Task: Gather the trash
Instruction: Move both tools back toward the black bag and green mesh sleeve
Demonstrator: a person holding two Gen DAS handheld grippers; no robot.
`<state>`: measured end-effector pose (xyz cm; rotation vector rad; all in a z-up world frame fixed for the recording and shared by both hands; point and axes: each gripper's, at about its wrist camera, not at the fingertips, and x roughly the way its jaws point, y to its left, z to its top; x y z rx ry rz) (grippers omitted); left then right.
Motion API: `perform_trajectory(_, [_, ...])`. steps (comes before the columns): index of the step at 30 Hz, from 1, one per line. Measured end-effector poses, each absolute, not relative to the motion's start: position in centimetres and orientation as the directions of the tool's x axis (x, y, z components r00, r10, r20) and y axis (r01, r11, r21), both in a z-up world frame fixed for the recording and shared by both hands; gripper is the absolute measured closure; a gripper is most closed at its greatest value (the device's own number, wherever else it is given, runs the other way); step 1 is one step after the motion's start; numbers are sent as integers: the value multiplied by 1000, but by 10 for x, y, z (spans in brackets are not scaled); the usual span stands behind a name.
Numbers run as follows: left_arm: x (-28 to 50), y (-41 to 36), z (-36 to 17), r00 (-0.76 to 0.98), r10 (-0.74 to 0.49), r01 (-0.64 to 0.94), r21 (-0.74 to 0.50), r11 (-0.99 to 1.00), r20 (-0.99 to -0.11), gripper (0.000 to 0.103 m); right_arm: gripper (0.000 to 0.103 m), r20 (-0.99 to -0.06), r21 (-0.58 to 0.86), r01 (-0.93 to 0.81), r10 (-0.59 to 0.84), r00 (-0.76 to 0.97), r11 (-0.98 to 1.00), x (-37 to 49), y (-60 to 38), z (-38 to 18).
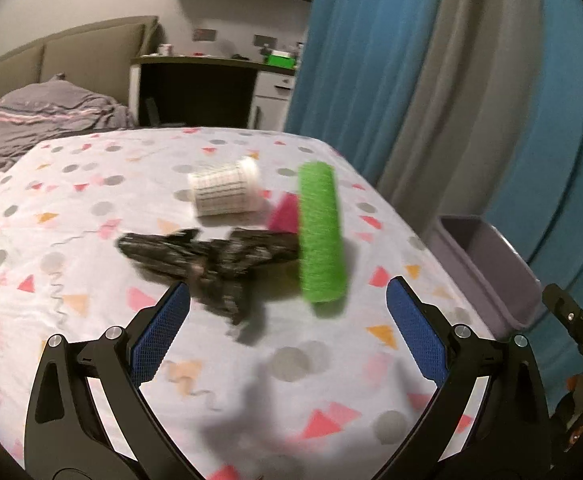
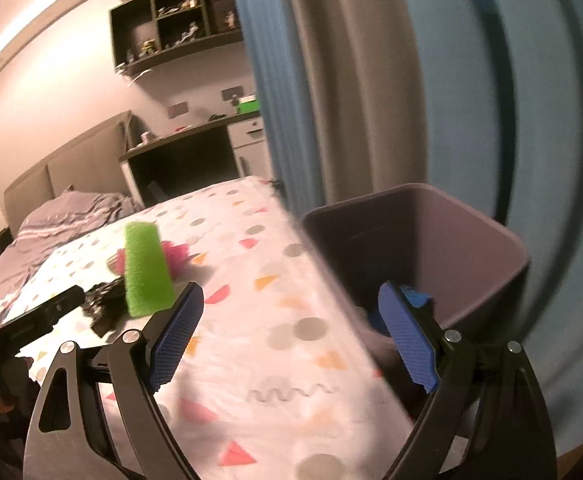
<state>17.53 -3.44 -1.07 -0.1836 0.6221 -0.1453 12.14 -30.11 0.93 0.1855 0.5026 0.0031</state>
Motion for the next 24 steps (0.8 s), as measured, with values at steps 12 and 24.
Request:
perform_trajectory(12, [187,23,-16,824,-26,-80,-162,983,-566,6,17,-507,145,-88,150,848,986,169,-228,4])
perform_trajectory(24, [207,66,-27,811,83,-224,-177,958,-579,6,17,-569,103,-178,205,797,979,225,-161,-14])
